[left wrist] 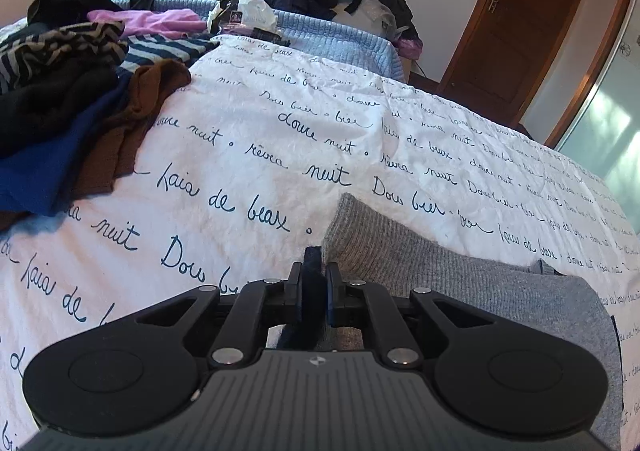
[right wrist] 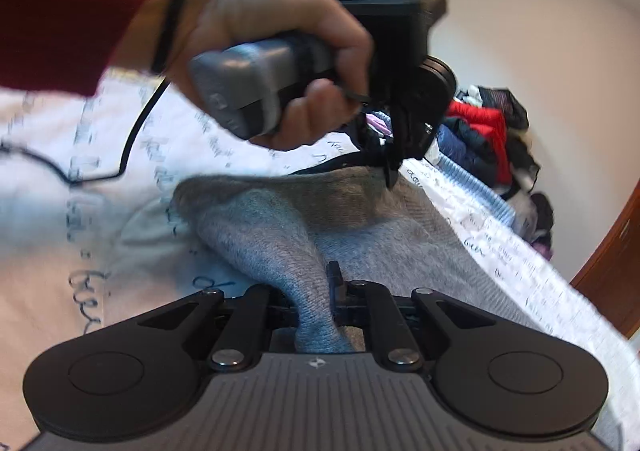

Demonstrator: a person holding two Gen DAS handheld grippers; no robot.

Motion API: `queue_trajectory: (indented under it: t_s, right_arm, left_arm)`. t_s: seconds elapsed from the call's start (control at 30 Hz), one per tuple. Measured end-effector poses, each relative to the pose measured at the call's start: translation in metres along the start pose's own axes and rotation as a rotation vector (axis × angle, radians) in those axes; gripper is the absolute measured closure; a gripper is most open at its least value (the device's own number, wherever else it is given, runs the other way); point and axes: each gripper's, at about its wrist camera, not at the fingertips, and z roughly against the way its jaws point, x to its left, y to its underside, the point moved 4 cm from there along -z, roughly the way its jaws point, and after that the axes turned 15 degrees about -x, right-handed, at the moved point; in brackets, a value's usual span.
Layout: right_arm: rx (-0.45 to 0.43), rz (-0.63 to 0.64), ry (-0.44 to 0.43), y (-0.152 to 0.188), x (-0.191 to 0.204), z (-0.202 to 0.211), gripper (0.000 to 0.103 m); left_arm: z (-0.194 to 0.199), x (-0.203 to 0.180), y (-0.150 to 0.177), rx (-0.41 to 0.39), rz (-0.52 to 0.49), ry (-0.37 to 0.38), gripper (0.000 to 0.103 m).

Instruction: Fold small clothes

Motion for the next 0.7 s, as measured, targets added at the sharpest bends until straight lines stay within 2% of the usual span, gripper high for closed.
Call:
queue_trajectory:
  t_s: [0.17, 0.4, 0.57, 0.7]
  right_arm:
    - [-0.024, -0.207, -0.025, -0.004, -0.03, 0.021, 0.094]
    - [-0.044, -0.494, -0.045, -0.006, -0.08, 0.038, 0.095]
    - [-0.01, -0.489, -0.063, 0.0, -0.075, 0.035, 0.095]
    - [0.034, -0.441, -0.093, 0.007, -0.055, 0.023, 0.095]
  left_arm:
    - [0.011, -0.019, -0.011, -0.02, -0.013, -0.026, 0.095]
    - [0.023, -0.047, -0.025, -0.054, -0.028, -0.016, 0.095]
    - [0.02, -0.052, -0.022, -0.035, -0.058, -0.044, 0.095]
    - [0.007, -0.024, -0.003, 0.021, 0.011, -0.056, 0.094]
